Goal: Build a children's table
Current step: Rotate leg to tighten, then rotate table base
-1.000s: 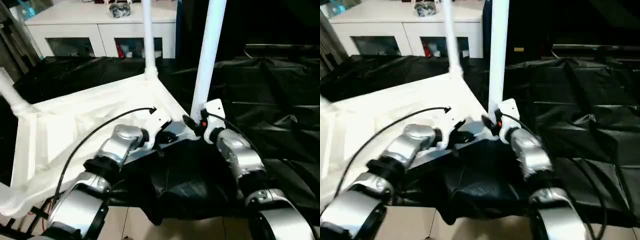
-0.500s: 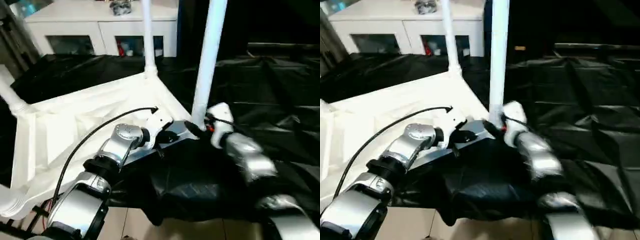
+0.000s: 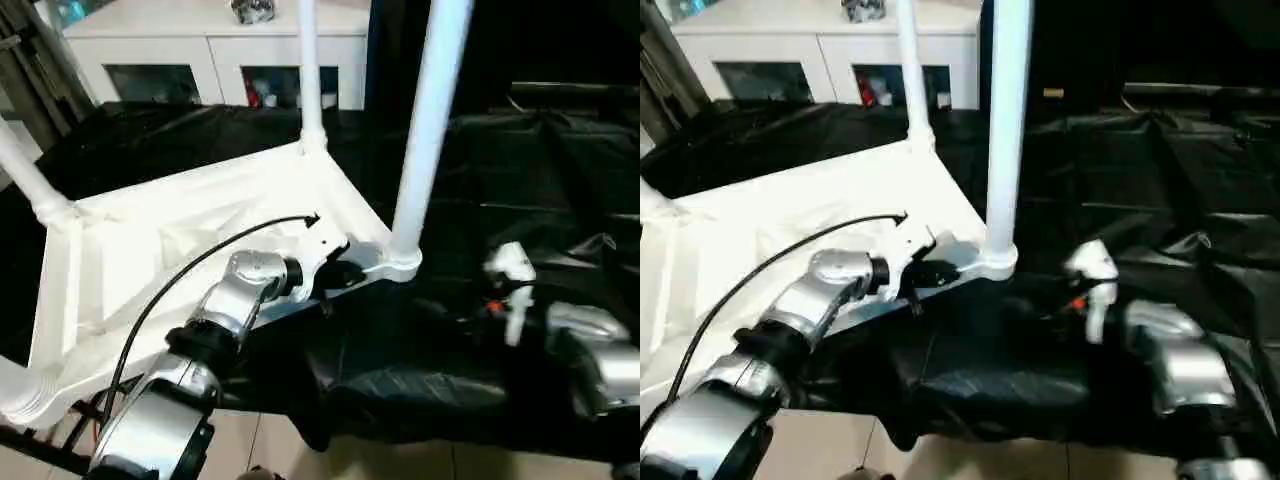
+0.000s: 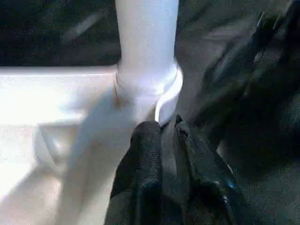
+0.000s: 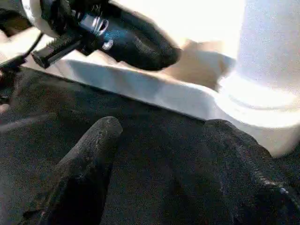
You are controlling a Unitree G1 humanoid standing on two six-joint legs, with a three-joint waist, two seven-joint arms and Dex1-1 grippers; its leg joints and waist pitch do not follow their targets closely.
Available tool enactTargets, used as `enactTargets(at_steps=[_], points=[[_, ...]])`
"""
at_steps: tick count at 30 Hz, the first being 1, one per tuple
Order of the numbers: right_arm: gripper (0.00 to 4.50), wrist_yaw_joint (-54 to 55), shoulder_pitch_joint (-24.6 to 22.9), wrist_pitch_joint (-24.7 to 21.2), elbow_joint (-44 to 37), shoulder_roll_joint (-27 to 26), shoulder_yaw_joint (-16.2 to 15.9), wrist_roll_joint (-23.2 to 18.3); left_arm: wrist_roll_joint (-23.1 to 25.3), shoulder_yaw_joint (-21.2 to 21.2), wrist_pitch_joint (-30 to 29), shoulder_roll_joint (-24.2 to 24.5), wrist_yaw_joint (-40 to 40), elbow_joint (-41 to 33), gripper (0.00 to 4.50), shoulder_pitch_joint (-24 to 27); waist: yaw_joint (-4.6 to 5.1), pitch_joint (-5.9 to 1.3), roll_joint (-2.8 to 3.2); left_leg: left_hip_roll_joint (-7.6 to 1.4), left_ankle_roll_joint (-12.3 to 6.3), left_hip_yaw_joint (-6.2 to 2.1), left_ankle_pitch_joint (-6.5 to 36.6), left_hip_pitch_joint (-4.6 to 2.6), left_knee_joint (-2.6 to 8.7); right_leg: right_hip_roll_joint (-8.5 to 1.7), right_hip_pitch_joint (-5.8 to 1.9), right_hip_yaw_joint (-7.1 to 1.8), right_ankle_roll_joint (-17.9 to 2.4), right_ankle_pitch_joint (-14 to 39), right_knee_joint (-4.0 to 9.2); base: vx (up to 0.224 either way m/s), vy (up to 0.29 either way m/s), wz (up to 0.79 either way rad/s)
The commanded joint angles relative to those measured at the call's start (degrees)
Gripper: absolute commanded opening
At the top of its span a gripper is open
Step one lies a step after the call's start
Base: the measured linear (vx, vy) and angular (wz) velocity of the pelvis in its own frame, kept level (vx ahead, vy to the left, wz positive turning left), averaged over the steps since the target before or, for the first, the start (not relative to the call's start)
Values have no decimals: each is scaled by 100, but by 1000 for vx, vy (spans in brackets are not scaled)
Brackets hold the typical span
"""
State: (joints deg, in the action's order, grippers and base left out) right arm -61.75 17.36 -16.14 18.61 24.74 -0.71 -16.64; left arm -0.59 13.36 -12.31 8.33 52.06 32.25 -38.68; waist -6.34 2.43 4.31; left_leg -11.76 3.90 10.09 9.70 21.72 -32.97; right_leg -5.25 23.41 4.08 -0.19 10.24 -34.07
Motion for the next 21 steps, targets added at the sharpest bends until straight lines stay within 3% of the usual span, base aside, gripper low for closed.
enactTargets(at_steps=[1, 2, 3, 4, 5, 6, 7, 8, 9, 11, 12, 13, 14, 15, 16, 17, 18, 19, 21], points=[[319, 134, 223, -14, -25, -155, -119, -33, -141, -248, -589, 272, -93, -767, 99, 229, -33, -370, -187, -130, -635, -21, 871, 8, 318, -291, -335, -164, -1345, 1046, 365, 0, 0, 0], [319, 181, 275, 7, 1, -222, -141, -7, -179, -297, -767, 357, -101, -1020, 99, 319, -35, -385, -229, -152, -600, -32, 819, -2, 321, -323, -338, -168, -1359, 1051, 322, 0, 0, 0], [319, 234, 330, 24, 24, -293, -160, 17, -230, -355, -984, 467, -90, -1326, 126, 442, -28, -373, -192, -140, -589, -14, 797, -16, 315, -292, -294, -168, -1302, 1170, 353, 0, 0, 0], [319, 307, 419, 28, 74, -427, -179, 20, -323, -449, -1344, 671, -39, -1861, 139, 688, -18, -379, -238, -146, -577, -2, 769, -30, 307, -296, -292, -181, -1313, 1120, 348, 0, 0, 0], [319, 332, 448, 26, 89, -472, -184, 19, -354, -481, -1464, 741, -22, -2043, 139, 773, -12, -393, -208, -148, -574, -22, 601, 1, 308, -287, -305, -185, -1329, 868, 290, 0, 0, 0], [319, 332, 448, 26, 89, -472, -184, 19, -354, -481, -1464, 741, -22, -2043, 146, 773, -11, -371, -193, -122, -594, 9, 639, -28, 293, -233, -251, -185, -1313, 851, 326, 0, 0, 0], [319, 537, 598, 78, 210, -740, -204, 39, -636, -656, -2091, 1127, 156, -3068, 156, 1286, -37, -400, -294, -163, -532, -16, 607, -27, 310, -297, -294, -193, -1393, 738, 239, 0, 0, 0], [319, 630, 660, 119, 277, -857, -205, 45, -784, -732, -2333, 1284, 246, -3469, 170, 1501, -35, -381, -254, -157, -550, -24, 600, 6, 331, -296, -289, -188, -1391, 787, 249, 0, 0, 0], [319, 725, 734, 84, 358, -993, -195, 0, -969, -830, -2631, 1467, 345, -3948, 186, 1766, -23, -354, -323, -148, -519, 13, 691, -36, 338, -243, -237, -189, -1369, 889, 299, 0, 0, 0], [319, 909, 905, 105, 568, -1324, -212, -37, -1417, -1017, -3219, 1934, 617, -4952, 192, 2424, -18, -360, -270, -171, -412, -8, 691, -44, 350, -261, -236, -199, -1460, 757, 228, 0, 0, 0], [319, 934, 916, 106, 584, -1348, -211, -34, -1451, -1030, -3269, 1965, 628, -5018, 201, 2470, 2, -333, -257, -150, -379, 4, 772, -59, 372, -208, -216, -194, -1430, 790, 251, 0, 0, 0], [319, 1005, 951, 109, 631, -1420, -210, -24, -1551, -1066, -3414, 2054, 661, -5209, 215, 2603, -7, -319, -295, -143, -336, 14, 874, -88, 363, -210, -205, -212, -1434, 802, 257, 0, 0, 0], [319, 1102, 1002, 112, 707, -1522, -202, -20, -1670, -1109, -3578, 2162, 700, -5435, 215, 2781, -34, -318, -269, -150, -292, 23, 956, -119, 372, -207, -188, -215, -1434, 870, 266, 0, 0, 0], [319, 1795, 1255, 322, 1183, -1862, -110, 153, -1972, -1337, -4018, 2287, 679, -5949, 225, 3296, -19, -291, -306, -156, -191, 10, 1062, -86, 402, -232, -199, -229, -1417, 969, 256, 0, 0, 0], [319, 1795, 1255, 322, 1183, -1862, -110, 153, -1972, -1337, -4018, 2287, 679, -5949, 230, 3296, -10, -285, -297, -148, -127, 7, 1134, -71, 431, -228, -218, -223, -1382, 1078, 260, 0, 0, 0], [319, 1827, 1268, 334, 1209, -1875, -100, 156, -1968, -1342, -4027, 2292, 674, -5963, 230, 3315, -7, -271, -288, -140, -35, 20, 1377, -122, 440, -207, -175, -232, -1285, 1312, 312, 0, 0, 0], [319, 2659, 1583, 590, 1823, -2183, 158, 241, -1802, -1464, -4176, 2400, 531, -6264, 237, 3778, 2, -258, -340, -145, 64, 33, 1566, -155, 446, -221, -145, -257, -1241, 1449, 345, 0, 0, 0], [319, 2960, 1696, 704, 2044, -2277, 266, 258, -1688, -1506, -4221, 2463, 405, -6379, 252, 3955, 21, -255, -343, -138, 99, 2, 1572, -102, 463, -242, -192, -257, -1217, 1502, 316, 0, 0, 0], [319, 3242, 1805, 827, 2256, -2355, 373, 268, -1576, -1550, -4283, 2530, 206, -6478, 268, 4117, 15, -262, -308, -136, 220, 11, 1729, -155, 457, -223, -147, -270, -1009, 1637, 340, 0, 0, 0]])
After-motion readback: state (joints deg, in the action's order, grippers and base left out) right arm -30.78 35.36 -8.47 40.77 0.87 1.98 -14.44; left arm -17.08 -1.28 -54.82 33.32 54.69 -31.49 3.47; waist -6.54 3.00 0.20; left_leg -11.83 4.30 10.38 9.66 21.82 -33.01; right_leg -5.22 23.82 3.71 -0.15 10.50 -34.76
